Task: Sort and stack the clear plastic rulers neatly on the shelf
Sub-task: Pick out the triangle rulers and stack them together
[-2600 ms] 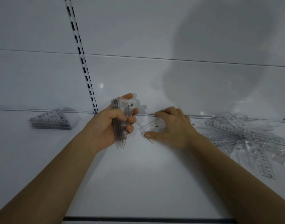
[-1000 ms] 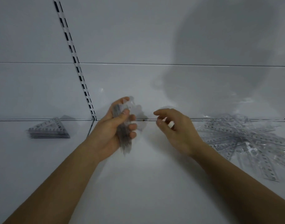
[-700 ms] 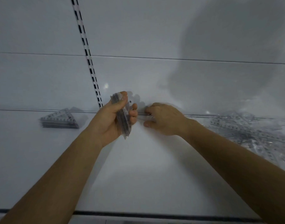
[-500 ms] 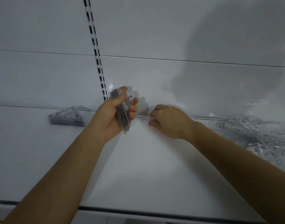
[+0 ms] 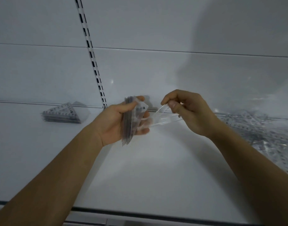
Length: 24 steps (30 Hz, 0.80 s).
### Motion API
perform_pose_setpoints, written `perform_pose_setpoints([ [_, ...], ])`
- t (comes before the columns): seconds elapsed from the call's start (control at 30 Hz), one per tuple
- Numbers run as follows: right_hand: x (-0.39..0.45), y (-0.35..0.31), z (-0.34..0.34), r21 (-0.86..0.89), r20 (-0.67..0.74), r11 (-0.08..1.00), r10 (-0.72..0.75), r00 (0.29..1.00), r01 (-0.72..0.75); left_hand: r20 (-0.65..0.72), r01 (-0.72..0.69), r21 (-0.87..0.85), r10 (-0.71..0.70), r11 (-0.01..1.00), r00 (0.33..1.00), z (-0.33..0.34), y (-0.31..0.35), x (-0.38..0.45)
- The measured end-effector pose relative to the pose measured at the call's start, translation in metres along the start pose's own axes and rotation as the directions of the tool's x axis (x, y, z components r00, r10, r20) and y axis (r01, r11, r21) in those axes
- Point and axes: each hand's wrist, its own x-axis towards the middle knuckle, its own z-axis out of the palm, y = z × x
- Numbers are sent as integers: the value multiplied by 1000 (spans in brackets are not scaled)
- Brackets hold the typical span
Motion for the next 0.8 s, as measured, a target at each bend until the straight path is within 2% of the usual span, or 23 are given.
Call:
perform_pose_setpoints([
  [0.1, -1, -6, 3, 118, -29, 993, 10, 1000, -6, 107, 119, 115, -131, 986, 986, 10, -11, 1],
  [0.17, -4, -7, 6, 125, -80, 992, 8, 997, 2, 137, 155, 171, -179, 973, 974, 14, -16, 3],
  [0.33, -7, -3, 15, -82, -171, 993, -95, 981, 82, 254, 106, 244, -169, 964, 952, 12, -26, 6],
  [0.43, -5, 0, 18, -148, -171, 977, -178, 969, 153, 246, 62, 290, -137, 955, 960, 14, -30, 8],
  [0.5, -5, 2, 23, -165, -147, 972, -194, 970, 170, 226, 54, 305, -127, 951, 966, 16, -31, 8],
  [0.6, -6, 3, 27, -129, -103, 986, -116, 988, 102, 210, 12, 362, -94, 932, 973, 17, -29, 7],
  [0.8, -10, -1, 37, -175, 200, 969, -140, 970, 176, 133, -42, 482, -25, 875, 991, 11, -22, 4],
])
